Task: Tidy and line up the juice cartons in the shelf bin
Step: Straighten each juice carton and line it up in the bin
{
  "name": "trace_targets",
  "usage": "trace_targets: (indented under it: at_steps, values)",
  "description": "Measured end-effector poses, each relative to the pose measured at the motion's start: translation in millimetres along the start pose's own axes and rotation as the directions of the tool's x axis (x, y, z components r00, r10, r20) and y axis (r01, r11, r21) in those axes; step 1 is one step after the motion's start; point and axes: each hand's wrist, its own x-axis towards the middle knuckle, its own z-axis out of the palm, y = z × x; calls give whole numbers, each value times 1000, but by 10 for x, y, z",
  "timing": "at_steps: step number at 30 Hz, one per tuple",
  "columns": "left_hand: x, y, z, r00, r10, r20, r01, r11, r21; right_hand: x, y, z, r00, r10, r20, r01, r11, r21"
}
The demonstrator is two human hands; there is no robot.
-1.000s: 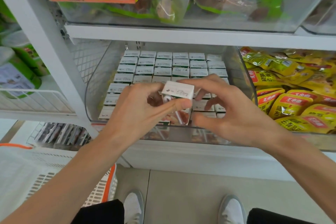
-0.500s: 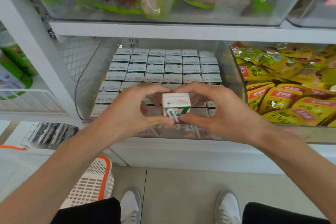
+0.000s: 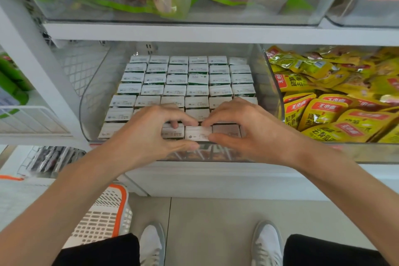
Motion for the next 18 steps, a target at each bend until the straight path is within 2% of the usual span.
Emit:
trace_targets:
  at_steps: [5,8,13,18]
  values:
    - [18,-43,10,999,53,11,-53,998,15,-74,52,-73,998,56,-40,-54,998,37]
    - [19,-29,39,997,76,-22,-76,997,-18,-101,76,-81,996,38,-82,-42,998,-48]
    - [82,53,122,997,57,-45,-59,997,-48,-65,75,-175,998,66,19,-58,958,-281]
    - [122,81,141,999,30,-36,-31,1000,-4,-1,71,-222,992,91,90,-58,947,-316]
